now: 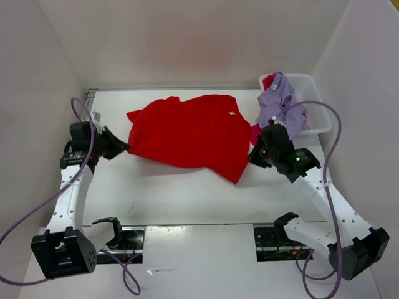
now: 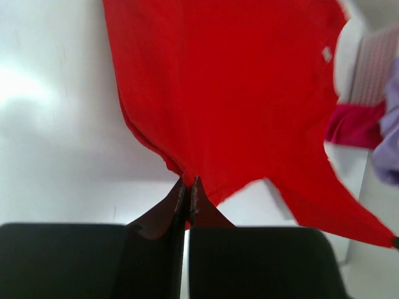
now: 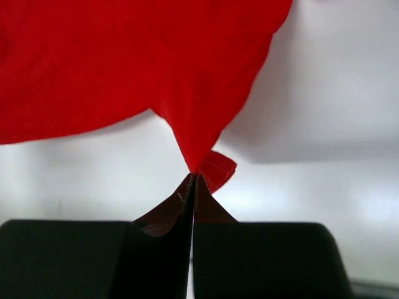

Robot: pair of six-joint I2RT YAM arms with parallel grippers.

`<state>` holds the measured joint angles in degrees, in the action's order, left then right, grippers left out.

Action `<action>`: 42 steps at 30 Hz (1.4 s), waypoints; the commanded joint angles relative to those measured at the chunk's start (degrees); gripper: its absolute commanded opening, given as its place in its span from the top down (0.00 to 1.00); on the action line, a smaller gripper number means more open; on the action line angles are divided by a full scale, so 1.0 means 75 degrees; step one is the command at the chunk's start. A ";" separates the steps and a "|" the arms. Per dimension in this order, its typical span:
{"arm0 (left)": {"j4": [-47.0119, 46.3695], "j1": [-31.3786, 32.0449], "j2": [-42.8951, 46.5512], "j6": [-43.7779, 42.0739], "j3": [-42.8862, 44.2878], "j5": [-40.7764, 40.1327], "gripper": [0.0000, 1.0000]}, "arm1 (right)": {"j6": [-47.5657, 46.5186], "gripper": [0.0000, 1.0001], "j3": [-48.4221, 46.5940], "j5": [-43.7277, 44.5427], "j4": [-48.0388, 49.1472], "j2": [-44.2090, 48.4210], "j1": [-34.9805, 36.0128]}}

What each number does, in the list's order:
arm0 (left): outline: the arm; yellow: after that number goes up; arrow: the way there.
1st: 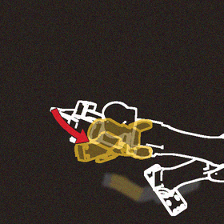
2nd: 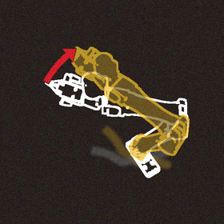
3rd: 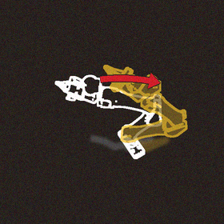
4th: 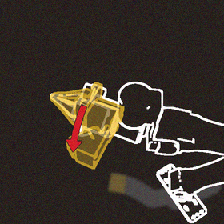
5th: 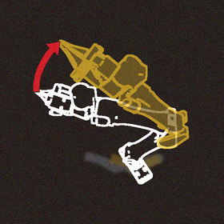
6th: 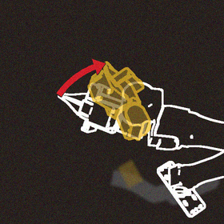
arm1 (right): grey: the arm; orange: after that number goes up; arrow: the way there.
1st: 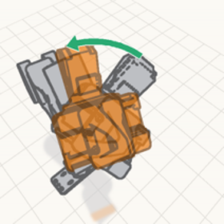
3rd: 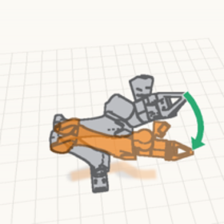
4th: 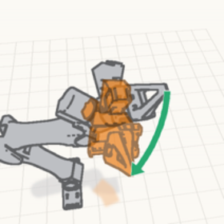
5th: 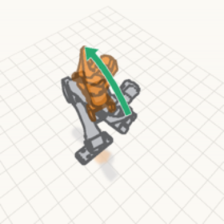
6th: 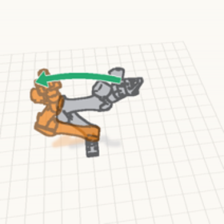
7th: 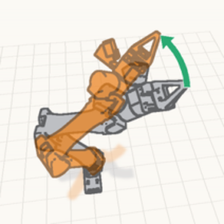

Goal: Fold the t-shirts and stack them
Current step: Flatten out the tshirt

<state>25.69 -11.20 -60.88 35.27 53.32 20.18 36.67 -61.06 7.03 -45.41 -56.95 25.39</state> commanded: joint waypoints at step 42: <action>0.1694 0.0380 0.0557 -0.1409 0.1495 -0.1964 1.00 | 0.0407 1.00 -0.1648 0.1001 -0.1410 0.0079 0.0998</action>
<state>33.80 -8.32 -59.99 26.26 68.29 8.56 31.44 -81.12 24.27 -48.84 -59.48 32.32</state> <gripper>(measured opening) 0.014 0.002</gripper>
